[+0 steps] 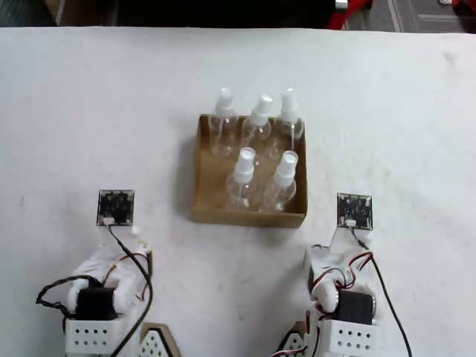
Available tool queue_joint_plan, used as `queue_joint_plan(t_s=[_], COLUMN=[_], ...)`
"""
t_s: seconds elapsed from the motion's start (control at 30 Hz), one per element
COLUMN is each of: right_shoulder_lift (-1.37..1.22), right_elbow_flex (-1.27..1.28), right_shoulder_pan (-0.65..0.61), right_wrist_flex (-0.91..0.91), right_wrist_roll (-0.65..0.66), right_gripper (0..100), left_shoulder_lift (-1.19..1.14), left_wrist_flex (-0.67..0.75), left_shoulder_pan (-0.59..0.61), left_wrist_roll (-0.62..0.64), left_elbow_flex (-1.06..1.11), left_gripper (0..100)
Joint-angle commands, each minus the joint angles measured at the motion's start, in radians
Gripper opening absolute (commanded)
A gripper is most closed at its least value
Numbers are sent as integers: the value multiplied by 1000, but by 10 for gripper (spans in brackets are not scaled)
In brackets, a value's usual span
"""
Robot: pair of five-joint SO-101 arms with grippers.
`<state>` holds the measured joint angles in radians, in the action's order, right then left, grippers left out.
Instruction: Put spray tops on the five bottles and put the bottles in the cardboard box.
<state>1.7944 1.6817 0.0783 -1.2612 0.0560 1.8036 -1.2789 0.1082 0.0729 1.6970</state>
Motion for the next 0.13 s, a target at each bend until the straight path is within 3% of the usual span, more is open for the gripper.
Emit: queue_joint_plan(t_s=[0.0,0.1], right_shoulder_lift=[7,7], right_elbow_flex=[8,8], right_shoulder_pan=[2,2], right_wrist_flex=[-7,-7], right_wrist_roll=[0,0], right_gripper=[17,17], left_shoulder_lift=[21,21], left_wrist_flex=[-5,-5], left_shoulder_pan=[5,5], left_wrist_roll=[-11,-11], left_elbow_flex=[-5,-5], left_gripper=[24,24])
